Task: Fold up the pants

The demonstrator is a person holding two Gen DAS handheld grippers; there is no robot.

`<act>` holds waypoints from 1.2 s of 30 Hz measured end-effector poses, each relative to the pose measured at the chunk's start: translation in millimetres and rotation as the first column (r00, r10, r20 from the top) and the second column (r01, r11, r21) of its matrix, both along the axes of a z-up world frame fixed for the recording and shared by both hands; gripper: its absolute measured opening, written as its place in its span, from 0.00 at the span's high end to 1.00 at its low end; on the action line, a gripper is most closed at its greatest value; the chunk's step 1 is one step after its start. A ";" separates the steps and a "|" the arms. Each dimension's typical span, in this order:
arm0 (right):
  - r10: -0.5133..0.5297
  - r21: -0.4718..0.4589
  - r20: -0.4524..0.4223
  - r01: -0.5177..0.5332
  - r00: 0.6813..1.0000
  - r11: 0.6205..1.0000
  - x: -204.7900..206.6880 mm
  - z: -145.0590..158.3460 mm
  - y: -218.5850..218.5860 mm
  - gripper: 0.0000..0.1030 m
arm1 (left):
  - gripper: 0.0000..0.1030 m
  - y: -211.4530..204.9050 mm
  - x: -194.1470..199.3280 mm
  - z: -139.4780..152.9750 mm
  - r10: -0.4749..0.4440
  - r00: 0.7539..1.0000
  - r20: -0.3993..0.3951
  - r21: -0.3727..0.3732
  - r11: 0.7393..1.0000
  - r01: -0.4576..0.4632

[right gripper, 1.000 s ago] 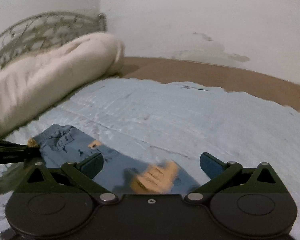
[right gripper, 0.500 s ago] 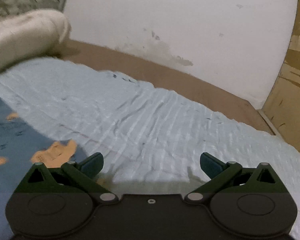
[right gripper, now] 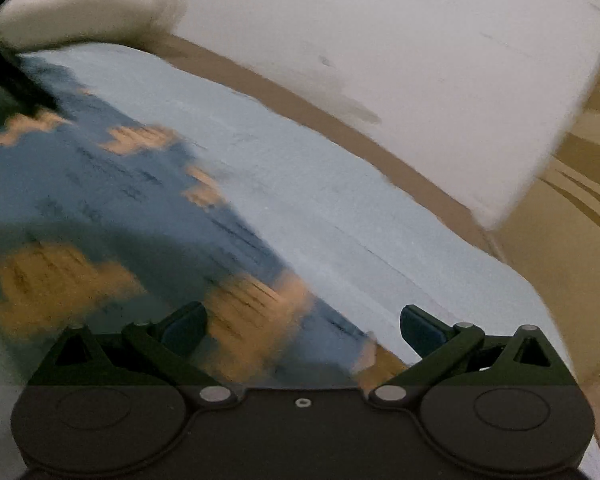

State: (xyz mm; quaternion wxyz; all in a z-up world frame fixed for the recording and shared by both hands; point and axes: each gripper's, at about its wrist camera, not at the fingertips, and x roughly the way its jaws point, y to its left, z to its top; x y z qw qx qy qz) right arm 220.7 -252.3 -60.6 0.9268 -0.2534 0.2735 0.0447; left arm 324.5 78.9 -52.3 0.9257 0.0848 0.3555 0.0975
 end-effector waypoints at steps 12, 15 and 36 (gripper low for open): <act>-0.260 0.143 0.248 0.230 0.933 0.963 -83.1 17.5 -117.6 0.01 | 0.01 -43.3 -24.7 29.9 -0.009 0.999 0.045 -0.061 0.998 0.012; -0.305 0.323 0.253 0.217 0.918 0.921 -117.4 26.3 -136.9 0.01 | 0.01 -81.8 -44.1 41.4 -0.085 0.992 0.091 -0.140 0.985 0.097; -0.298 0.817 -0.081 0.235 0.951 0.527 -167.5 2.2 -203.3 0.01 | 0.01 -274.4 -63.8 -5.8 -0.506 0.862 0.011 -0.293 0.823 0.487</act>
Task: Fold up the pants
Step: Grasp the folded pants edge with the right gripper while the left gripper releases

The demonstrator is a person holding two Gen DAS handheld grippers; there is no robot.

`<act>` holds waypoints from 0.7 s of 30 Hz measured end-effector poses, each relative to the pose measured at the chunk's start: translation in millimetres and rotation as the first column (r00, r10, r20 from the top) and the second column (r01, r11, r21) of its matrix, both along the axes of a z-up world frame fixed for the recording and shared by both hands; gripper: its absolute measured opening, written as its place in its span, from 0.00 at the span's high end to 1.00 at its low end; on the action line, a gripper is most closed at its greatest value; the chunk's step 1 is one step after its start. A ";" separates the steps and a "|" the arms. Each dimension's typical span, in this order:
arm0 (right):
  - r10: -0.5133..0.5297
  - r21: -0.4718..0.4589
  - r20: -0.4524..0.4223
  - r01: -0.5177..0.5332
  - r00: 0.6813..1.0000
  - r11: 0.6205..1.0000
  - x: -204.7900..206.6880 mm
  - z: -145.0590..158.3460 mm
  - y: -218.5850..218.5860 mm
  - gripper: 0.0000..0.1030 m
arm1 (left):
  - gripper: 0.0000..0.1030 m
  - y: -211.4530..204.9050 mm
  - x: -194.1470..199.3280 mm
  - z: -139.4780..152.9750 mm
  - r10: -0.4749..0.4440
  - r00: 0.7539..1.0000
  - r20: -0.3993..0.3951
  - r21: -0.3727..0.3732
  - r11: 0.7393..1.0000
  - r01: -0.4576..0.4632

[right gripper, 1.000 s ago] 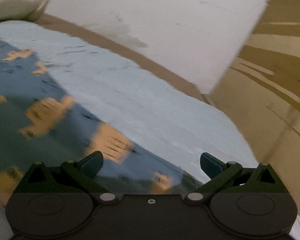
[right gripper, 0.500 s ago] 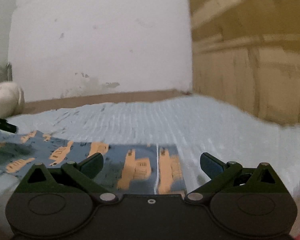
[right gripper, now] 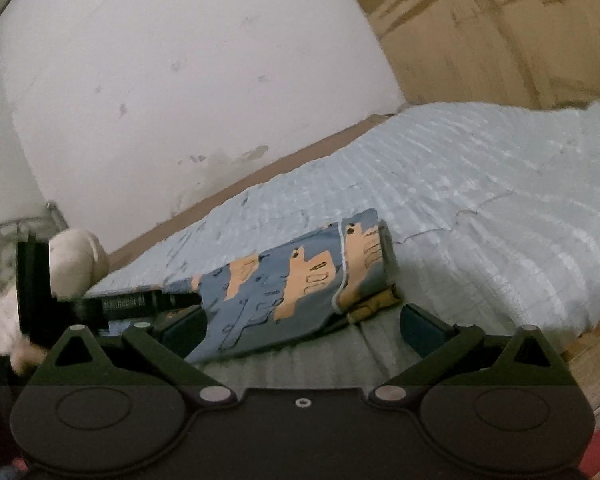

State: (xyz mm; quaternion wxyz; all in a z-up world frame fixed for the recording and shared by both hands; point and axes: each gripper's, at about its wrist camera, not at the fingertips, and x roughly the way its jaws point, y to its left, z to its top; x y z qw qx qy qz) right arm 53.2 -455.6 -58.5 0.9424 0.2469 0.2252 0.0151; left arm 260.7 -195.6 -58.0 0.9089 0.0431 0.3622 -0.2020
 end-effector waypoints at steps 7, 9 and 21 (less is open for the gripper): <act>-0.141 0.056 -0.022 0.142 0.990 0.988 13.1 -2.1 0.2 0.28 | 0.01 -3.8 15.8 25.8 -0.044 0.997 -0.061 -0.062 0.997 0.040; -0.183 0.067 -0.024 0.184 0.983 0.981 15.4 -1.8 2.9 0.42 | 0.01 -11.7 21.3 37.8 -0.077 0.995 -0.066 -0.099 0.993 0.070; -0.207 -0.463 0.112 0.235 0.972 0.854 31.1 2.5 72.4 0.82 | 0.01 -108.1 38.0 76.4 -0.398 0.890 -0.224 -0.230 0.908 0.349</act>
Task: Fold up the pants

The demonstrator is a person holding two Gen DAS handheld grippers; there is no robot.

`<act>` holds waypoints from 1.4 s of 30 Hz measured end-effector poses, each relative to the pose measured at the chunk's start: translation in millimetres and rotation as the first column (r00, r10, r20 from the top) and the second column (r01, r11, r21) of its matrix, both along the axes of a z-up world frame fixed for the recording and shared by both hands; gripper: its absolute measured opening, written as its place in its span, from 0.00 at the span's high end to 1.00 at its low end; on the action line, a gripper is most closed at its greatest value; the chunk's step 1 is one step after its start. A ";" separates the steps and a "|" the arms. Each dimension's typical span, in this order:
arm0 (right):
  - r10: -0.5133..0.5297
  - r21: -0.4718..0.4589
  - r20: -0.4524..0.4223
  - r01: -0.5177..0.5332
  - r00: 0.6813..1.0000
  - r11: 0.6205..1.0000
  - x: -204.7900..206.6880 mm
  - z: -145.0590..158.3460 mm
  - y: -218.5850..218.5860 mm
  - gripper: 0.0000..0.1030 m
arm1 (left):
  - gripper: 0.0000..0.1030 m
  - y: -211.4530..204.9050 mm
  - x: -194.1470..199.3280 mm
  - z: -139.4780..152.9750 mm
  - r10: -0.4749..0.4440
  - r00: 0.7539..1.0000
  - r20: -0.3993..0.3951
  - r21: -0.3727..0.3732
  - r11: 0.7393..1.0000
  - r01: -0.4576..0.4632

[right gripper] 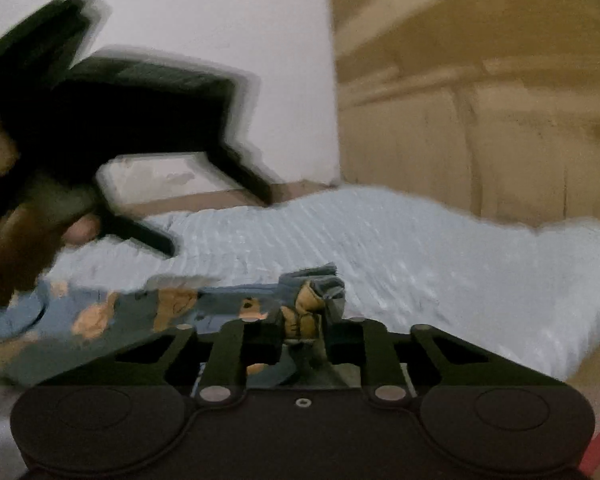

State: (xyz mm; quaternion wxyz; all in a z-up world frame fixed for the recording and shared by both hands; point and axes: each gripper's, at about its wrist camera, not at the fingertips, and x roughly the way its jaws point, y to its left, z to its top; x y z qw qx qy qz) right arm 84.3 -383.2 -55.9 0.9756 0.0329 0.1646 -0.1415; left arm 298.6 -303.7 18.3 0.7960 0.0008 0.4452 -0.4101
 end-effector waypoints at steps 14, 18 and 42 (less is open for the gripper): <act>0.085 -0.476 -0.071 -0.108 0.994 0.873 7.6 -22.0 71.4 0.86 | 0.48 -51.7 -9.8 -17.9 -0.014 0.995 0.103 0.305 0.952 -0.018; 0.079 -0.483 -0.058 -0.097 0.995 0.870 7.4 -21.8 70.1 0.86 | 0.82 -37.5 3.9 -18.2 0.066 0.998 0.025 0.236 0.969 -0.070; 0.225 -0.421 0.085 -0.170 0.971 0.891 -16.6 42.3 106.2 0.86 | 0.89 84.4 -1.6 65.1 0.251 0.965 0.071 0.089 0.962 -0.256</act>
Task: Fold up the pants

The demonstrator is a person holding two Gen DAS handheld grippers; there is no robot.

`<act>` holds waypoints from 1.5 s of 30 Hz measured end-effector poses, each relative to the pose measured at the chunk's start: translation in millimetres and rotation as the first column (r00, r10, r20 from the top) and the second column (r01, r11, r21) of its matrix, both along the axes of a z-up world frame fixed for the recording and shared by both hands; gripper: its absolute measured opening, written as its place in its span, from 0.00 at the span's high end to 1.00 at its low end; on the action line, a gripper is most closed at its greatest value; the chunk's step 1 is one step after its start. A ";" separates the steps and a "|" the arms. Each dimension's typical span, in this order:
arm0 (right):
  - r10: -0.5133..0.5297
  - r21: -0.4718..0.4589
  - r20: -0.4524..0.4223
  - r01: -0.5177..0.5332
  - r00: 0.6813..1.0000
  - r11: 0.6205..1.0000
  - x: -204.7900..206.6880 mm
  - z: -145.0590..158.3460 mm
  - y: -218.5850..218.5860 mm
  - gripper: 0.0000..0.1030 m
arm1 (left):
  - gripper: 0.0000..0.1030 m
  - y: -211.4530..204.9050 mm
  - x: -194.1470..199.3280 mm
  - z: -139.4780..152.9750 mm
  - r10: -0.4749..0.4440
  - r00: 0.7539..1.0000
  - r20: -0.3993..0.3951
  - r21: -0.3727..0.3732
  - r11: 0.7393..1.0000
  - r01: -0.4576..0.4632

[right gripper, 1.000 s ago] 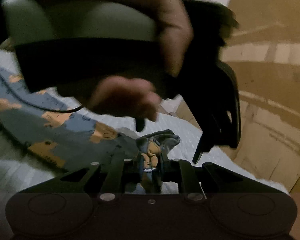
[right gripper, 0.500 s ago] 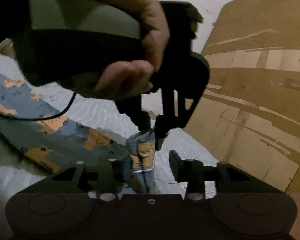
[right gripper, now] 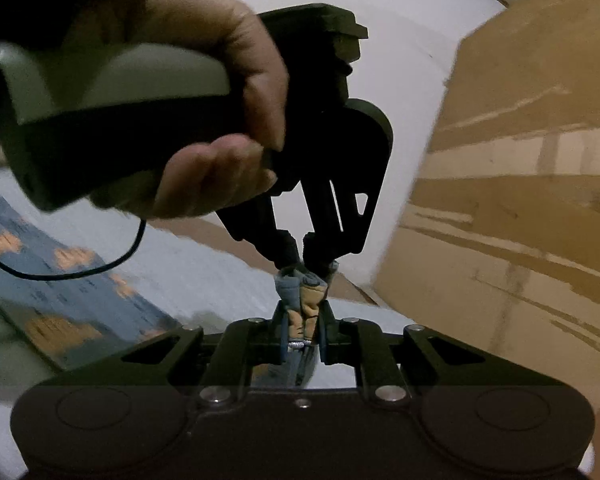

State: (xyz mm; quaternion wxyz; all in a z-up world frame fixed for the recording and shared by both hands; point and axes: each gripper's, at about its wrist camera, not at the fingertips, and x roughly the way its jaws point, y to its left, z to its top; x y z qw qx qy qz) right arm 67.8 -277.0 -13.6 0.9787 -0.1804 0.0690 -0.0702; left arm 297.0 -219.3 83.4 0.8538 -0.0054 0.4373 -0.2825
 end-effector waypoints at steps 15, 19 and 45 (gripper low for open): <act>0.332 0.019 -0.116 -0.333 0.936 0.943 24.5 -23.7 114.1 0.86 | 0.89 144.9 3.7 -51.8 0.185 0.980 0.077 0.119 0.974 -0.193; 0.373 0.041 -0.172 -0.372 0.912 0.927 33.2 -39.0 130.5 0.86 | 0.89 163.9 12.0 -78.3 0.212 0.977 0.030 0.109 0.971 -0.214; 0.445 0.112 -0.230 -0.430 0.866 0.896 63.1 -40.9 165.0 0.86 | 0.86 192.7 22.4 -86.2 0.158 0.985 0.067 0.235 0.957 -0.170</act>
